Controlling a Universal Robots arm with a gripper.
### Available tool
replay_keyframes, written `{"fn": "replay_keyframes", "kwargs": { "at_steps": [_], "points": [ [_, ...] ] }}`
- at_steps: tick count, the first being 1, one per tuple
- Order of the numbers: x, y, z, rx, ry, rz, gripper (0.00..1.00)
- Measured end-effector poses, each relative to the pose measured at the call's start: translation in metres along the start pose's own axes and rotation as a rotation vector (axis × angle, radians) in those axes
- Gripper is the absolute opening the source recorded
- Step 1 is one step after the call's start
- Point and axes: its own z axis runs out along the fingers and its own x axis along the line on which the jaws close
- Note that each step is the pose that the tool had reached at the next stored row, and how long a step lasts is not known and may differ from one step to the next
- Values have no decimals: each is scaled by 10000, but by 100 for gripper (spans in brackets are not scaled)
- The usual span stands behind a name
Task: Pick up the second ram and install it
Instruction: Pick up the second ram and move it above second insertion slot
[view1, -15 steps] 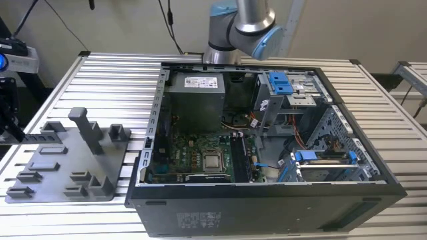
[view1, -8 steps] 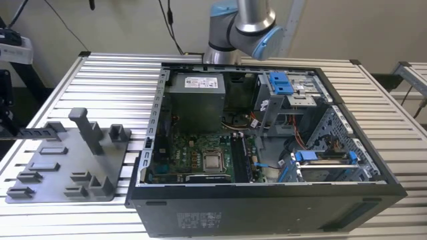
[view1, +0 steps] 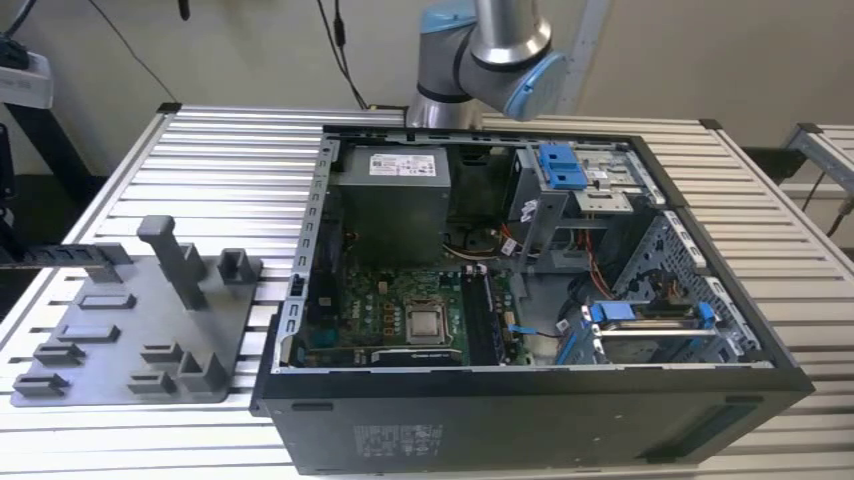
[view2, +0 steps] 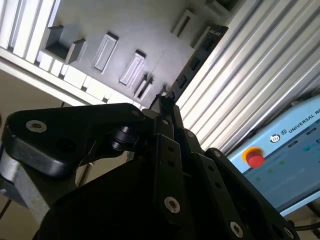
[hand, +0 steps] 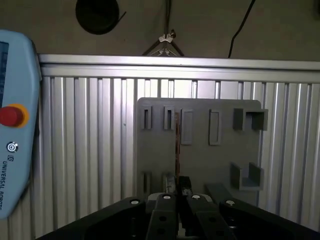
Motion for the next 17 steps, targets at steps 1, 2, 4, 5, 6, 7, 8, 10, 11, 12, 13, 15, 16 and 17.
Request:
{"fn": "replay_keyframes", "kwargs": {
  "at_steps": [1, 2, 4, 5, 6, 7, 8, 10, 11, 12, 13, 15, 16, 17],
  "points": [
    [0, 1, -17, 1, 0, 0, 14],
    [-1, 2, -33, 2, 0, 0, 14],
    [-2, 5, -66, 4, 0, 0, 14],
    [-2, 6, -80, 6, 0, -1, 14],
    [-2, 8, -94, 9, -1, -1, 14],
    [-2, 9, -108, 10, -1, -1, 14],
    [-3, 11, -123, 11, 0, 0, 14],
    [-4, 13, -152, 13, 0, 0, 14],
    [-4, 15, -167, 14, 0, 0, 14],
    [-4, 15, -183, 15, 1, -1, 14],
    [-5, 16, -198, 16, 0, -1, 14],
    [-6, 17, -229, 16, 1, -1, 14],
    [-6, 17, -246, 16, 1, -1, 14],
    [-6, 18, -267, 17, 0, -1, 14]
  ]
}}
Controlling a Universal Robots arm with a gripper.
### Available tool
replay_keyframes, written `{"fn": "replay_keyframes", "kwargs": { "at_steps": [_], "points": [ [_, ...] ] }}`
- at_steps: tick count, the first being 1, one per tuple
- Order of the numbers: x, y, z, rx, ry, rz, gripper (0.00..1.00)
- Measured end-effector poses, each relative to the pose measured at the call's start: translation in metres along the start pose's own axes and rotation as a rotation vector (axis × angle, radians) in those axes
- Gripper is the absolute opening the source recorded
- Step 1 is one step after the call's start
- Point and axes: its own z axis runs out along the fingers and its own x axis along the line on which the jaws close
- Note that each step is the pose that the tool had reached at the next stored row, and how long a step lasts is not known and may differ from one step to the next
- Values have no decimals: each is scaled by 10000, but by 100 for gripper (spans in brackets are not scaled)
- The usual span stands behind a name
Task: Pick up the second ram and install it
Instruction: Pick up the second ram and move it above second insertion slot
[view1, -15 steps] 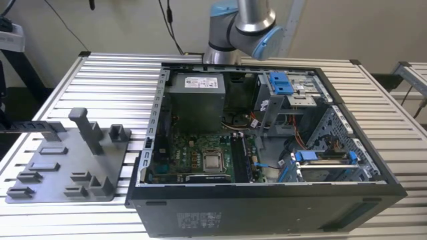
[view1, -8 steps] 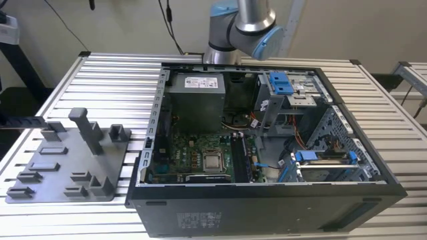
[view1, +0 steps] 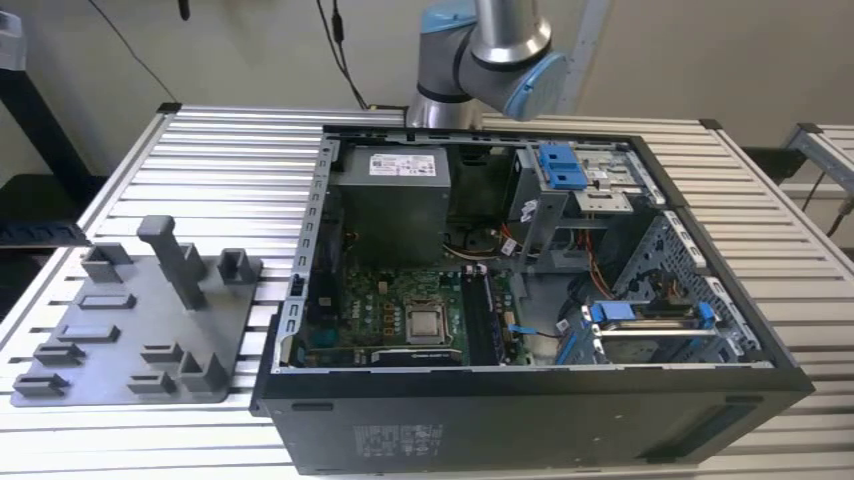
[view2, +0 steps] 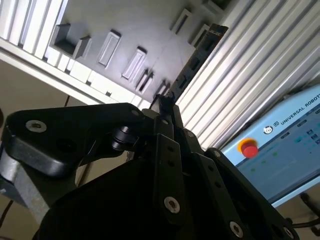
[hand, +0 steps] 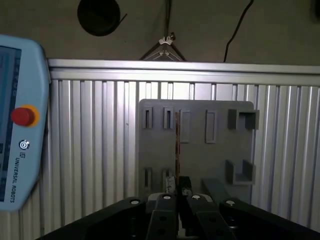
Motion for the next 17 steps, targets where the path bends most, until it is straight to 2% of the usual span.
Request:
{"fn": "replay_keyframes", "kwargs": {
  "at_steps": [17],
  "points": [
    [-9, 8, -401, 4, 0, 0, 14]
  ]
}}
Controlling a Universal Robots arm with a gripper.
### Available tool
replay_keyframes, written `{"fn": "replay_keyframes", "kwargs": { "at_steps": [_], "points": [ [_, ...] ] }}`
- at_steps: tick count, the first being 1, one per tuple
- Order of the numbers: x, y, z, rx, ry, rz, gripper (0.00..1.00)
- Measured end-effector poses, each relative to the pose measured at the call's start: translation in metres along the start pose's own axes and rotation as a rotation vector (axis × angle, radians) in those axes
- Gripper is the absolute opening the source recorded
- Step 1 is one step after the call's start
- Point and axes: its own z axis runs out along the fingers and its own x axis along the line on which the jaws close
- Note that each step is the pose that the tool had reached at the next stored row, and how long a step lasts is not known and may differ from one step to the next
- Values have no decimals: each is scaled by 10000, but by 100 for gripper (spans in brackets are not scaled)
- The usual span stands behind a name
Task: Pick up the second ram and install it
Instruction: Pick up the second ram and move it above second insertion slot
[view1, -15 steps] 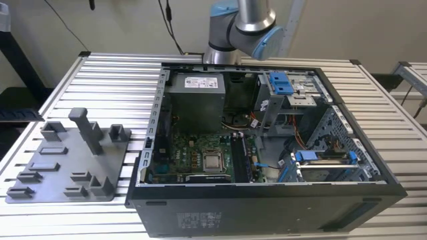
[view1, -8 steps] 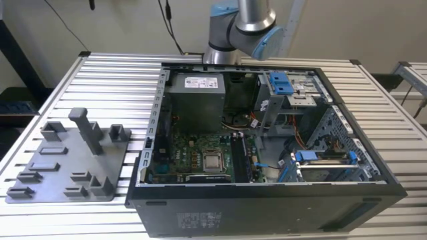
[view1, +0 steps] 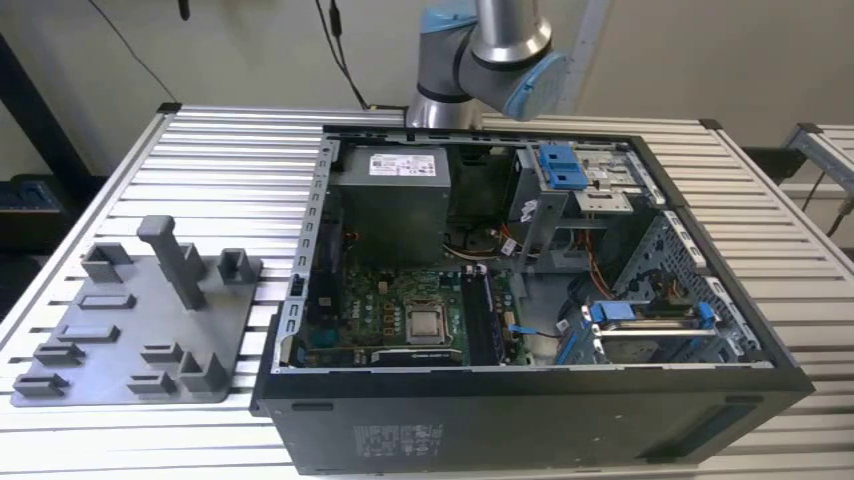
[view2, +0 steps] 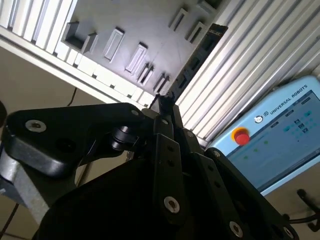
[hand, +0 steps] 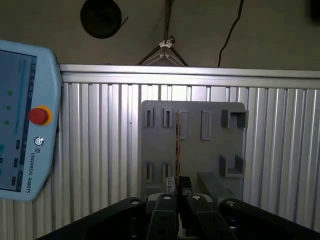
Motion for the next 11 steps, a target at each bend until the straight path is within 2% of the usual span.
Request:
{"fn": "replay_keyframes", "kwargs": {
  "at_steps": [7, 11],
  "points": [
    [-3, 0, -141, 0, 0, 0, 14],
    [-4, 0, -147, 2, -1, 0, 14]
  ]
}}
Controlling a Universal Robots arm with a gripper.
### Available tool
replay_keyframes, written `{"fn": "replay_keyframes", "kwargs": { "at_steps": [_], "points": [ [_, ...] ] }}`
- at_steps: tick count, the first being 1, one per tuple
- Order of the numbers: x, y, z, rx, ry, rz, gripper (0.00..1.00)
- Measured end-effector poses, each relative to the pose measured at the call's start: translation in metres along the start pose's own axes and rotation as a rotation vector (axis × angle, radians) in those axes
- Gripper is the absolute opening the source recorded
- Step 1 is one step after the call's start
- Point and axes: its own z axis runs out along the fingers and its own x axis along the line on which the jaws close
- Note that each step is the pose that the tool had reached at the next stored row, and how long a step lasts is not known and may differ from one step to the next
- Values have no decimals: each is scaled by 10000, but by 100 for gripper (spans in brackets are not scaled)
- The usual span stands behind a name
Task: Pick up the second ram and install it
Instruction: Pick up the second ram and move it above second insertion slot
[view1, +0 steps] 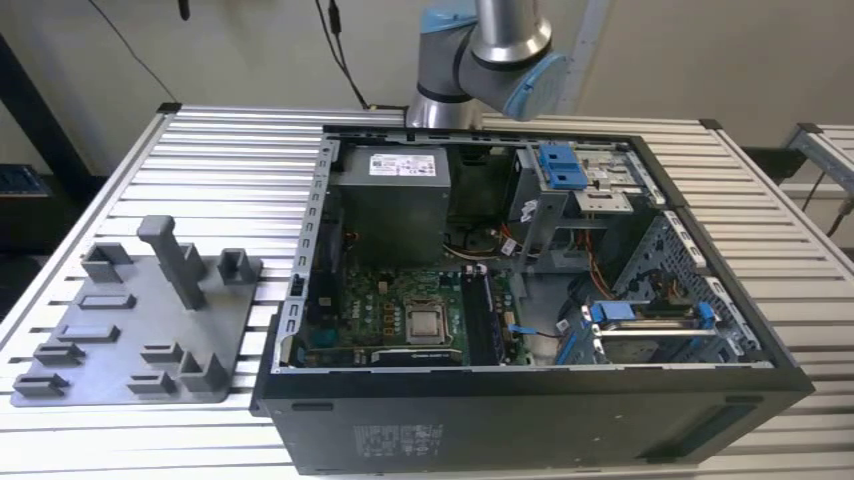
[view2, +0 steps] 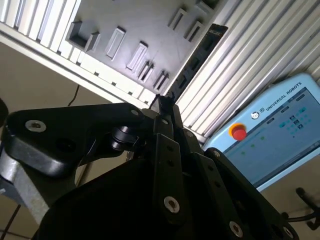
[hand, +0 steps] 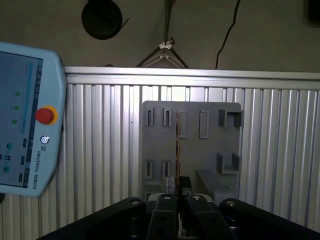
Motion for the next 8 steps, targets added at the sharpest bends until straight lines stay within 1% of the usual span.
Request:
{"fn": "replay_keyframes", "kwargs": {
  "at_steps": [2, 4, 6, 8],
  "points": [
    [0, 0, -1, -1, 1, 0, 14],
    [-1, -15, -3, -4, 3, 1, 14],
    [0, -47, -1, -1, 1, 1, 14],
    [0, -93, -1, -3, 2, 0, 14]
  ]
}}
